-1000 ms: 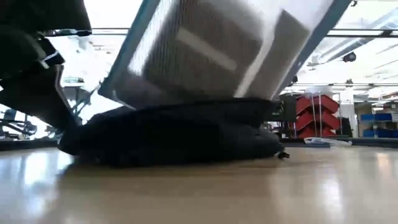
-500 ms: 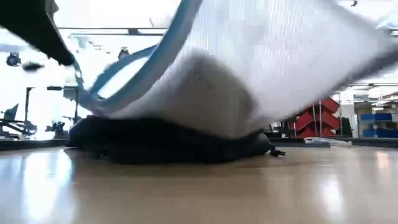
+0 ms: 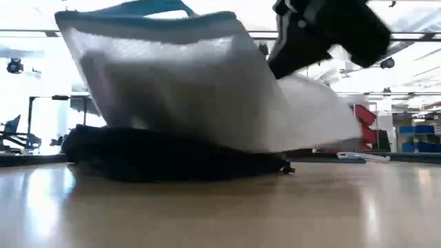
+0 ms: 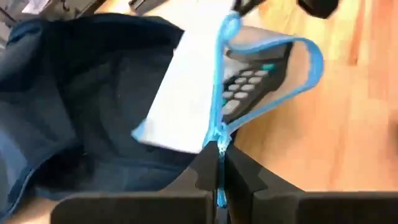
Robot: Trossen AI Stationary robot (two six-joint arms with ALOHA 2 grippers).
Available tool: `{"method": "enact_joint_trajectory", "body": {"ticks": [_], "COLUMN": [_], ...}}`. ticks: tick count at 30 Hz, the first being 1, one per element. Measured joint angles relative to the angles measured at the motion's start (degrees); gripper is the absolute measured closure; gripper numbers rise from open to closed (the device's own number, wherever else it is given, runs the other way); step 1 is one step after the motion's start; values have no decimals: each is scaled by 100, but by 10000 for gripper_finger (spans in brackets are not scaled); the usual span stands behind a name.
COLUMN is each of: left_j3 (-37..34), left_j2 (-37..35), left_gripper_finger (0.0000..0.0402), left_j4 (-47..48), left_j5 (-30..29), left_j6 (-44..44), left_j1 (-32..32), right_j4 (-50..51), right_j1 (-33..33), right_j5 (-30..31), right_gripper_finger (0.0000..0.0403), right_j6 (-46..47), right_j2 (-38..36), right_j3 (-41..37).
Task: Unpack backpack
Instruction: Open the white zip bag, then remove the black calculator from the white zip bag
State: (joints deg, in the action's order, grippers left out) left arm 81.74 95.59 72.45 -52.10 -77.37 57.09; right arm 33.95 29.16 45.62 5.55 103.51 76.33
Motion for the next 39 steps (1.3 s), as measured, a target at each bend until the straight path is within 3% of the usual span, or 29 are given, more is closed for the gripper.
{"method": "enact_joint_trajectory", "body": {"ticks": [7,12,16,24,30,35,39], "left_j3": [378,396,286,117,113,113,113], "left_j2": [-50,-219,-284,-297,-321,-320,-317], "left_gripper_finger": [402,401,401,401,402,401,402], "left_j4": [946,1105,1091,1058,1001,868,810], "left_j5": [-949,-1058,-1011,-936,-976,-976,-965], "left_j6": [8,77,139,143,143,143,145], "left_j1": [-86,-504,-846,-1157,-1172,-1172,-1172], "right_j4": [-13,-4,97,14,-693,-1712,-1503], "right_j1": [-616,-1108,-1349,-1299,-1079,-737,-621], "right_j5": [221,-800,-1571,-1561,-2289,-2764,-2813], "right_gripper_finger": [403,389,338,220,177,163,166], "right_j6": [-918,-1016,-1071,-1031,-832,-955,-1049], "right_j2": [-831,-1460,-1781,-2043,-1916,-1236,-553], "right_j3": [202,225,225,233,324,328,545]}}
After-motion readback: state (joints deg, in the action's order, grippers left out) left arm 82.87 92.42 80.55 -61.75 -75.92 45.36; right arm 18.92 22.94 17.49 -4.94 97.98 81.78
